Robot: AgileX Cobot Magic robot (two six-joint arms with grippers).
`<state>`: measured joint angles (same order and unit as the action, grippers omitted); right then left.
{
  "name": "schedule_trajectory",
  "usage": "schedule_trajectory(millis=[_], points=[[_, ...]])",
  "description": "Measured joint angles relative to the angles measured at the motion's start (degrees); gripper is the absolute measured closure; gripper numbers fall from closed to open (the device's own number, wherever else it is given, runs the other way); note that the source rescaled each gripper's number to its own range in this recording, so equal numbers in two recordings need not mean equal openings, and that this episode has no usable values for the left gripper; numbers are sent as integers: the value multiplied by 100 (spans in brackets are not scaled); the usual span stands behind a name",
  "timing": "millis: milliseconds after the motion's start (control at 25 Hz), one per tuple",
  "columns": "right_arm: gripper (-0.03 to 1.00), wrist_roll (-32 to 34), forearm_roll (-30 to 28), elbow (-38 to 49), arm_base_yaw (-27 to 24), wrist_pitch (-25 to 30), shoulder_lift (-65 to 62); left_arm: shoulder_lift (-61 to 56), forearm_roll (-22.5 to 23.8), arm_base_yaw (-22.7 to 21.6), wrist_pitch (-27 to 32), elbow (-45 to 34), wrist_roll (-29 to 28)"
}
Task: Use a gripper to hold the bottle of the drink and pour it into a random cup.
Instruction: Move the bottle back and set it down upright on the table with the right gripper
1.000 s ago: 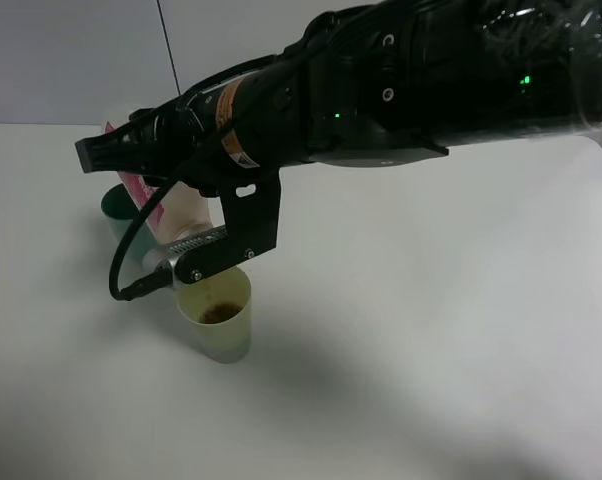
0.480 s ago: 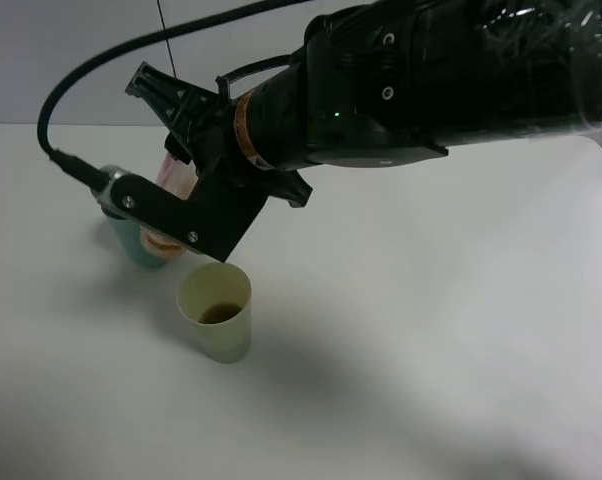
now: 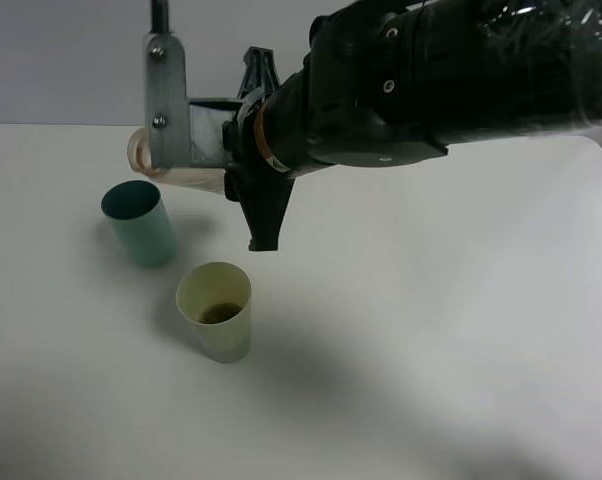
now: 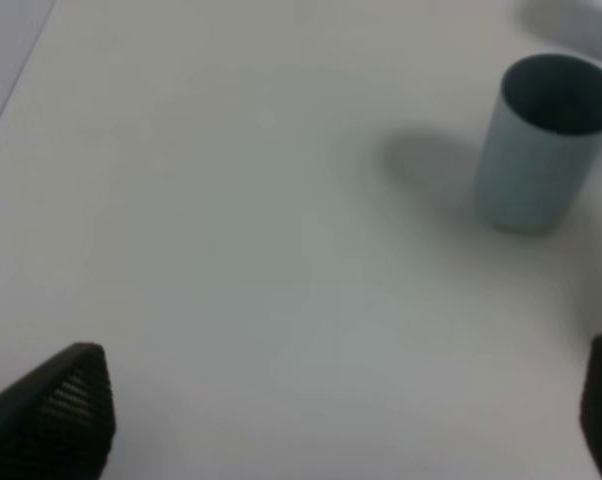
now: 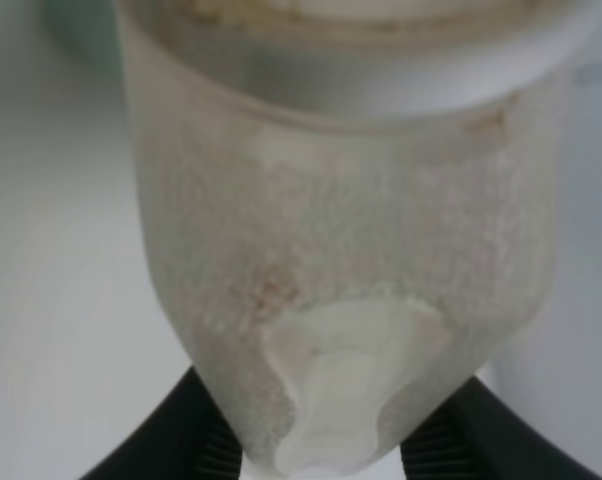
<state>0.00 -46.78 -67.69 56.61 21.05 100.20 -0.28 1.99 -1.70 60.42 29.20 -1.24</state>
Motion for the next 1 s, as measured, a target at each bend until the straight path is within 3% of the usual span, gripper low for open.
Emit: schedule_trajectory(millis=[240, 440, 680, 1000], points=[[97, 2353, 304, 0, -211, -51, -11, 0, 0, 0, 0, 0, 0], [97, 3637, 366, 0, -348, -111, -147, 0, 0, 0, 0, 0, 0], [97, 4216, 394, 0, -471, -142, -507, 0, 0, 0, 0, 0, 0], [97, 4259, 387, 0, -725, -143, -718, 0, 0, 0, 0, 0, 0]])
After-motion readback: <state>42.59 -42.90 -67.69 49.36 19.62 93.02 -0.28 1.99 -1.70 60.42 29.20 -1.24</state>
